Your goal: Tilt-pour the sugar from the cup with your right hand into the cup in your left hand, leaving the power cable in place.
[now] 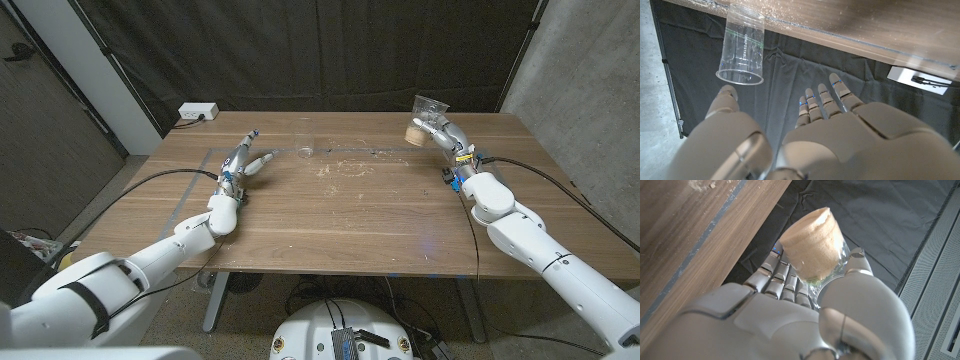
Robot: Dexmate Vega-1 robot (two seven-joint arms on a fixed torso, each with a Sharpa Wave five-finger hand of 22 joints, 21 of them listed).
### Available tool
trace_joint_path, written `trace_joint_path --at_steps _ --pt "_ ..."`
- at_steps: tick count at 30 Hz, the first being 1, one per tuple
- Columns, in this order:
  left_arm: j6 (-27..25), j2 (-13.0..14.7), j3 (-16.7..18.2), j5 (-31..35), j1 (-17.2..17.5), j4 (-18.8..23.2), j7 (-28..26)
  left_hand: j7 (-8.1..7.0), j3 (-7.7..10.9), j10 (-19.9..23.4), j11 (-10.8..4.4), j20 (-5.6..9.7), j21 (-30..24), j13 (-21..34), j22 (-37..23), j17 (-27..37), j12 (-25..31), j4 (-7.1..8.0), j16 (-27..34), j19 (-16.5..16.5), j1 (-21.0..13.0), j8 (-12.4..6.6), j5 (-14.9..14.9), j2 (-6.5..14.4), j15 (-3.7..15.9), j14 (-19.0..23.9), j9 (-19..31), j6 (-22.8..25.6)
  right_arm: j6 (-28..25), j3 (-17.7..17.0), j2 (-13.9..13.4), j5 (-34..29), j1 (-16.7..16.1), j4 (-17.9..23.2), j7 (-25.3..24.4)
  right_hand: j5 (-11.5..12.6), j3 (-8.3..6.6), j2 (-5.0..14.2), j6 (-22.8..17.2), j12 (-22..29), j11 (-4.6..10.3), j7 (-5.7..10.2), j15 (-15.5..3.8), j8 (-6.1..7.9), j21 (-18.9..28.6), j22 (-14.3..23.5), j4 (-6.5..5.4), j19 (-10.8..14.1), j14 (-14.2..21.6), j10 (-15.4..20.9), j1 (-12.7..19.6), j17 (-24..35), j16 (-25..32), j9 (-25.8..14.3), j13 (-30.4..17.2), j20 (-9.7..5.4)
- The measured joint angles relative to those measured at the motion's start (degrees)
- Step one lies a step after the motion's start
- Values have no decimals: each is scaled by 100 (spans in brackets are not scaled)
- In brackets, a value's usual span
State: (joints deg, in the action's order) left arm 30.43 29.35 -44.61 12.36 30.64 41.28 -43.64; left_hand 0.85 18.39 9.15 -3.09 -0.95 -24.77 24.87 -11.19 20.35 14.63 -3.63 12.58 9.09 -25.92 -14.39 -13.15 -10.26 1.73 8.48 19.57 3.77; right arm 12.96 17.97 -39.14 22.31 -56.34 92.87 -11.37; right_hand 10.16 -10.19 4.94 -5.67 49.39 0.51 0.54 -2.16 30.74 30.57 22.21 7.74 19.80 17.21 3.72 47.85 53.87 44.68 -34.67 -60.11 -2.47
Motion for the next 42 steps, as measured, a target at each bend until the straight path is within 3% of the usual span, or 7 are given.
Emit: trace_joint_path --at_steps 5,12,25,42 --pt "357 -324 -154 -64 -350 -857 -9 41 -36 0 0 0 0 26 0 27 43 -9 0 0 -67 -41 -21 -65 0 0 8 41 -15 -26 -17 -9 -61 55 -40 0 0 0 -17 0 0 18 -29 22 39 0 0 0 30 0 0 14 -11 -26 -29 0" --pt "554 -610 -366 -168 -639 -1518 29 28 -77 45 2 22 15 54 0 53 65 -49 5 22 -78 -47 -42 -52 -31 31 26 97 -26 -66 -34 -11 -128 93 -80 0 0 0 -17 0 1 18 -29 22 39 0 0 -11 30 -1 -1 14 -43 -26 -47 -11" --pt "650 -863 -715 -225 -905 -1886 65 29 -144 105 3 -9 21 100 -1 80 153 -68 45 54 -86 -92 -87 73 -9 53 53 157 67 -127 -40 36 -197 31 -83 0 10 22 -37 0 1 -3 -29 22 73 -1 -10 -33 30 -1 -23 14 -82 -53 -80 12" --pt "448 -1054 -921 -403 -1164 -2008 308 28 -181 131 -23 -9 21 133 -1 107 193 -105 45 53 -137 -134 -87 21 -9 114 79 218 239 -192 -40 125 -247 -99 -18 0 16 22 -57 -1 3 -24 1 21 105 -2 -16 -41 60 41 -23 44 -105 -79 -135 20"
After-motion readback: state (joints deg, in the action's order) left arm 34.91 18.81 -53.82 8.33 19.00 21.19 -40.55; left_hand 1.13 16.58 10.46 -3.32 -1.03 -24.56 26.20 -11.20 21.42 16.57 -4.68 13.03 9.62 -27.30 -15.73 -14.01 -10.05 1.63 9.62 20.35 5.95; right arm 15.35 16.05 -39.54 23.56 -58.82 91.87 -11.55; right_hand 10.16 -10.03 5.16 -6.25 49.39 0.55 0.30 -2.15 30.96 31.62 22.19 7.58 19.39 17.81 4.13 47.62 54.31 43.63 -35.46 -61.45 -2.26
